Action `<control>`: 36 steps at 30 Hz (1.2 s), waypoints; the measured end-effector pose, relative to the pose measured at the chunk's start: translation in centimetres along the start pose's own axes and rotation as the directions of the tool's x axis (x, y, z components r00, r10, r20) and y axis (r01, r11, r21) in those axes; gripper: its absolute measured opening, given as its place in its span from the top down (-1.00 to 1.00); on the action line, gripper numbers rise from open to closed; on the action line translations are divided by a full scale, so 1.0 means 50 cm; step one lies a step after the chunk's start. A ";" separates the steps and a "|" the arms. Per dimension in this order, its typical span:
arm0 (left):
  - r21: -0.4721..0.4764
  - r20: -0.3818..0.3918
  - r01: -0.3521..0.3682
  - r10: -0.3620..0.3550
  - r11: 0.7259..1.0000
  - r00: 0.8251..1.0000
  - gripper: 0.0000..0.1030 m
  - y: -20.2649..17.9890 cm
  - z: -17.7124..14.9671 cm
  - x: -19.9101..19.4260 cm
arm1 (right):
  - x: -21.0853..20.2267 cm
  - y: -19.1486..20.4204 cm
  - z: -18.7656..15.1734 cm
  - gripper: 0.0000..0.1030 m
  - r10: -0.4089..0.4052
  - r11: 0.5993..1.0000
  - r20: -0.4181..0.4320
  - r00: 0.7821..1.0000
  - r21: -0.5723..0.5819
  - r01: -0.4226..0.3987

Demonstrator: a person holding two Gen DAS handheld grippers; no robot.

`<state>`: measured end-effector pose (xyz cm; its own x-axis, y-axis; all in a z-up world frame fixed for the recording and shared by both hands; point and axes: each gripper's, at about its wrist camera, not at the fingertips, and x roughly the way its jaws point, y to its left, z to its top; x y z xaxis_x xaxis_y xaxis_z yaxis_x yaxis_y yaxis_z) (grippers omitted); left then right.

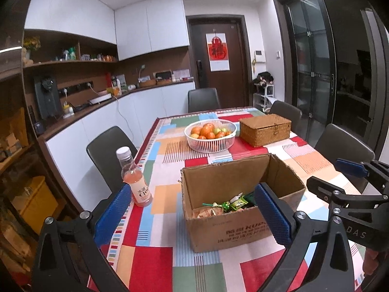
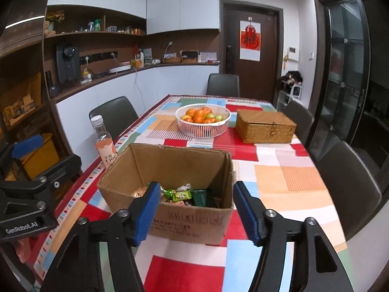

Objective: Organize snacks

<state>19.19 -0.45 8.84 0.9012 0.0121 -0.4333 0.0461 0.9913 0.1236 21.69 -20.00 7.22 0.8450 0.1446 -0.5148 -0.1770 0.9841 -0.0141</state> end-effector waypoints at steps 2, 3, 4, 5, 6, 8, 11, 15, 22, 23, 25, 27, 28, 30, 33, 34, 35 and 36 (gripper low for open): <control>-0.005 0.009 0.003 -0.003 1.000 1.000 -1.00 0.000 -0.007 -0.019 | -0.019 -0.002 -0.009 -0.36 -0.009 1.000 0.012 1.000 0.005 0.009; -0.009 0.010 0.002 -0.002 1.000 1.000 -1.00 -0.001 -0.010 -0.027 | -0.030 -0.003 -0.015 -0.41 -0.014 1.000 0.016 1.000 0.010 0.014; -0.013 0.015 0.001 -0.001 1.000 1.000 -1.00 -0.001 -0.015 -0.039 | -0.037 -0.003 -0.020 -0.43 -0.015 1.000 0.018 1.000 0.012 0.015; -0.016 0.018 0.002 -0.002 1.000 1.000 -1.00 -0.001 -0.019 -0.049 | -0.046 -0.003 -0.025 -0.45 -0.016 1.000 0.022 1.000 0.016 0.016; -0.018 0.021 0.004 -0.004 1.000 1.000 -1.00 -0.002 -0.025 -0.061 | -0.052 -0.004 -0.030 -0.46 -0.019 1.000 0.022 1.000 0.019 0.018; -0.023 0.024 0.008 -0.008 1.000 1.000 -1.00 -0.004 -0.033 -0.078 | -0.068 -0.004 -0.042 -0.48 -0.021 0.999 0.022 1.000 0.025 0.020; -0.031 0.021 0.010 -0.010 0.999 1.000 -1.00 -0.005 -0.046 -0.098 | -0.085 -0.006 -0.056 -0.52 -0.016 0.999 0.013 1.000 0.037 0.015; -0.034 0.020 0.011 -0.010 0.999 1.000 -1.00 -0.008 -0.064 -0.122 | -0.111 -0.005 -0.074 -0.52 -0.017 0.999 0.011 1.000 0.046 0.016; -0.014 0.025 0.000 0.001 1.000 1.000 -1.00 -0.013 -0.085 -0.140 | -0.138 -0.004 -0.096 -0.53 -0.027 0.998 0.006 1.000 0.049 0.027; -0.012 0.030 -0.004 0.005 1.000 1.000 -1.00 -0.013 -0.087 -0.143 | -0.142 -0.004 -0.098 -0.55 -0.032 0.998 0.007 0.999 0.046 0.032; -0.006 0.038 -0.012 0.012 1.000 0.999 -1.00 -0.013 -0.088 -0.148 | -0.148 -0.003 -0.100 -0.57 -0.043 0.998 0.010 0.999 0.041 0.043; -0.005 0.042 -0.013 0.014 1.000 0.999 -1.00 -0.013 -0.088 -0.152 | -0.154 -0.002 -0.103 -0.57 -0.051 0.998 0.011 0.999 0.041 0.051; -0.006 0.045 -0.011 0.011 1.000 0.999 -1.00 -0.013 -0.090 -0.155 | -0.156 -0.003 -0.104 -0.57 -0.053 0.998 0.011 0.999 0.042 0.053; -0.008 0.048 -0.003 0.003 1.000 0.999 -1.00 -0.014 -0.091 -0.159 | -0.161 -0.003 -0.106 -0.57 -0.055 0.998 0.015 0.998 0.044 0.054; -0.012 0.049 0.008 -0.008 1.000 0.999 -1.00 -0.013 -0.092 -0.164 | -0.167 -0.006 -0.106 -0.57 -0.054 0.997 0.020 0.998 0.048 0.053; -0.014 0.050 0.013 -0.012 1.000 0.999 -1.00 -0.013 -0.092 -0.166 | -0.169 -0.006 -0.107 -0.57 -0.054 0.997 0.022 0.998 0.048 0.053; -0.015 0.050 0.015 -0.014 1.000 0.999 -1.00 -0.013 -0.091 -0.167 | -0.171 -0.006 -0.107 -0.57 -0.055 0.997 0.024 0.998 0.047 0.054; -0.017 0.052 0.016 -0.015 1.000 0.999 -1.00 -0.012 -0.091 -0.168 | -0.173 -0.006 -0.108 -0.57 -0.055 0.997 0.026 0.998 0.047 0.054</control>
<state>9.60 -0.56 8.34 0.9214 -0.0096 -0.3884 0.0531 0.9934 0.1014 11.72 -22.09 7.05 0.8661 0.0926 -0.4912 -0.1071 0.9942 -0.0013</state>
